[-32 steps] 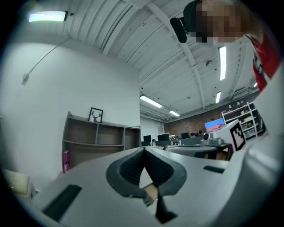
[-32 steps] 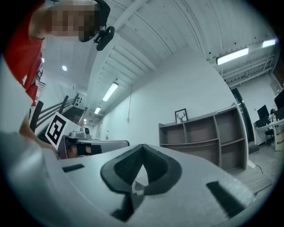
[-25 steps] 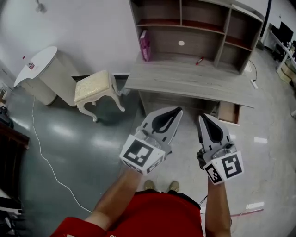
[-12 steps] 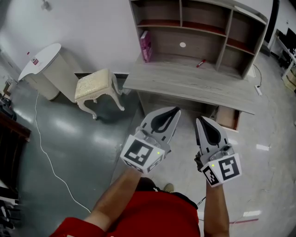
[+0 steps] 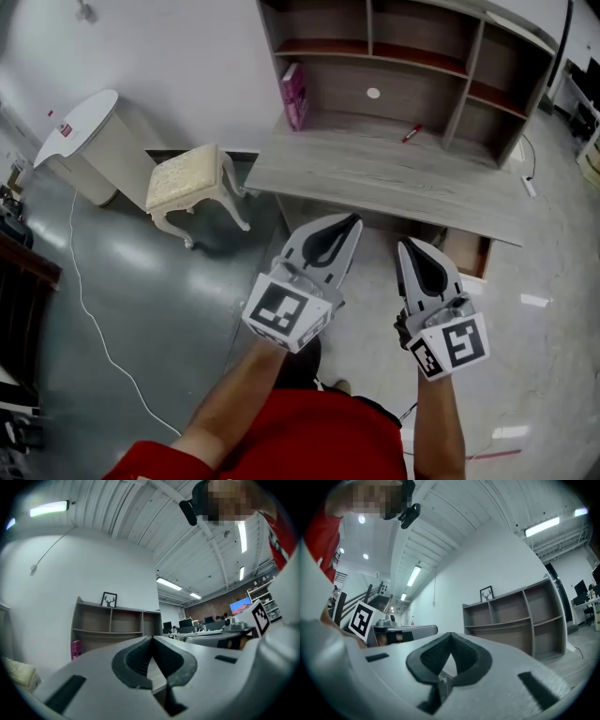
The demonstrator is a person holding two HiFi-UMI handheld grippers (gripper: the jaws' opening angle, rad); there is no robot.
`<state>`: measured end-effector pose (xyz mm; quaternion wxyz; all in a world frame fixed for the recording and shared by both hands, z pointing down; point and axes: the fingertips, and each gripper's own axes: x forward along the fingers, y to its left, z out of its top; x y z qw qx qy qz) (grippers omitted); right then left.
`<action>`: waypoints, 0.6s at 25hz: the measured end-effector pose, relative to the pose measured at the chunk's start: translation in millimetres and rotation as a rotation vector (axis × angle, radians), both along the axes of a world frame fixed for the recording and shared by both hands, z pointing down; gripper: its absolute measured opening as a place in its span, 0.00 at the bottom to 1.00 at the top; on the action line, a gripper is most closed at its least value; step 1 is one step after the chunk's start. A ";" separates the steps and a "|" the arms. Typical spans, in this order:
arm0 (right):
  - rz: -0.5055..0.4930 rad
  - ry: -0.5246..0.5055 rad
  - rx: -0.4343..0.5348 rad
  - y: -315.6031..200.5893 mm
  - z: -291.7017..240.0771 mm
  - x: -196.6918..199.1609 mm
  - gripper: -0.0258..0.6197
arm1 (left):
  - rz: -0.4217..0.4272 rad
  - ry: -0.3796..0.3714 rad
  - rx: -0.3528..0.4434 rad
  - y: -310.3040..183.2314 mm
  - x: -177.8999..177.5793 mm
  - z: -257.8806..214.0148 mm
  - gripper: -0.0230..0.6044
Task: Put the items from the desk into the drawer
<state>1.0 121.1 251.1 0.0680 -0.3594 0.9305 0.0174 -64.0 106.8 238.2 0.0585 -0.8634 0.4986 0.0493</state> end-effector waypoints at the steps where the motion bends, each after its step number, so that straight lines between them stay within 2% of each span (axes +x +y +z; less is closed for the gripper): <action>1: 0.005 0.007 0.000 -8.9 2.1 -3.4 0.04 | 0.000 0.000 0.001 -10.0 -3.4 0.7 0.05; 8: 0.082 0.048 -0.013 -98.3 10.1 -35.2 0.04 | 0.063 -0.001 -0.007 -104.8 -35.9 14.0 0.05; 15: 0.184 0.077 -0.038 -191.4 14.6 -81.3 0.04 | 0.162 -0.026 0.005 -196.2 -72.1 16.5 0.05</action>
